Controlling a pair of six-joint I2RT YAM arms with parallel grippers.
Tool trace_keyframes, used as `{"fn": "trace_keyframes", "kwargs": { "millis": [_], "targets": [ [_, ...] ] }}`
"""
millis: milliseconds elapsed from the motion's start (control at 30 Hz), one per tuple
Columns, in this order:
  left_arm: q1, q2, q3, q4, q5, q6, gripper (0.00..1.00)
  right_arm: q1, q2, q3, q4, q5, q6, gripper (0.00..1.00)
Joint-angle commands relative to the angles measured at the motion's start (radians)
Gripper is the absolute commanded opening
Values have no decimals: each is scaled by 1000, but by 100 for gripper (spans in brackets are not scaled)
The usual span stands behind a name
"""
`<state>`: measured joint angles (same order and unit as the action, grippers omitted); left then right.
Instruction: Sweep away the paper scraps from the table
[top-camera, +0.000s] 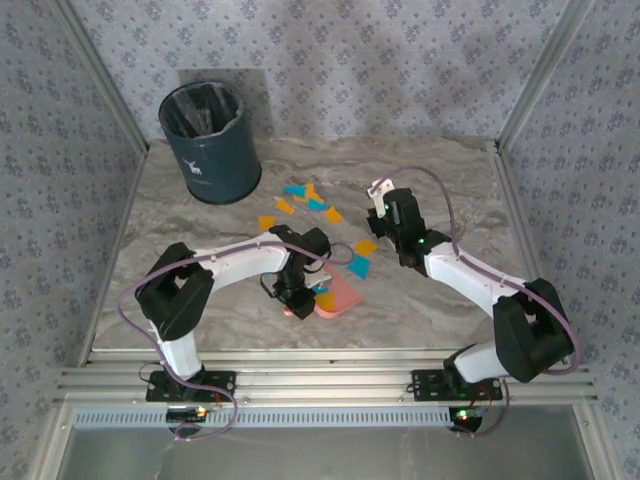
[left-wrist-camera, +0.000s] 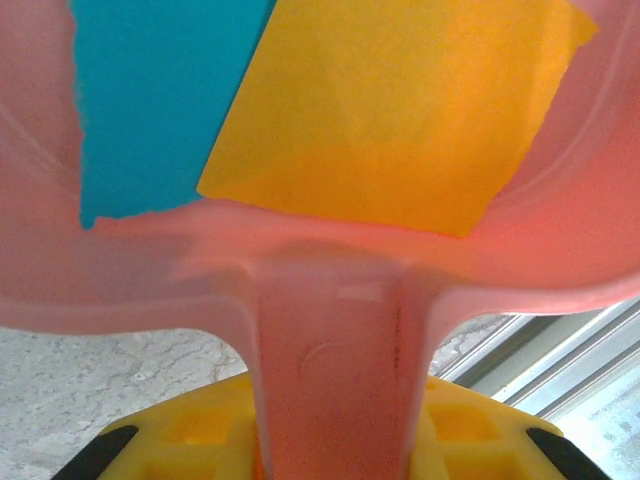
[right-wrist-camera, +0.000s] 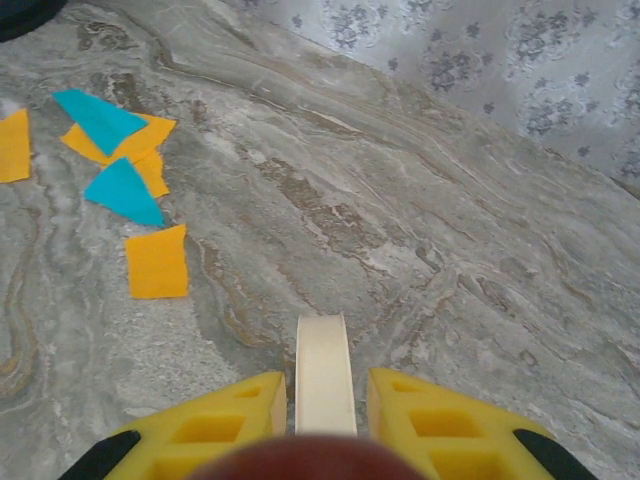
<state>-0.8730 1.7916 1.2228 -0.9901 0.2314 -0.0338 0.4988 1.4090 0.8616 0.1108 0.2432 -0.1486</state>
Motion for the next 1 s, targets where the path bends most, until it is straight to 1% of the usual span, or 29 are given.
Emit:
{"fn": "trace_keyframes", "kwargs": {
  "millis": [0,267,667,967],
  "targets": [
    [-7,28,41,-34,-13,10,0,10,3,-10,12,-54,-17,0],
    [-4,76,90,-39,-11,-11,0,42,-14,-12,-40,-139,-4,0],
    [38,136,151,-52,28,-46,0,86,-53,-27,-100,-219,40,0],
    [48,173,187,-41,40,-53,0,116,-76,-19,-137,-271,64,0]
  ]
}}
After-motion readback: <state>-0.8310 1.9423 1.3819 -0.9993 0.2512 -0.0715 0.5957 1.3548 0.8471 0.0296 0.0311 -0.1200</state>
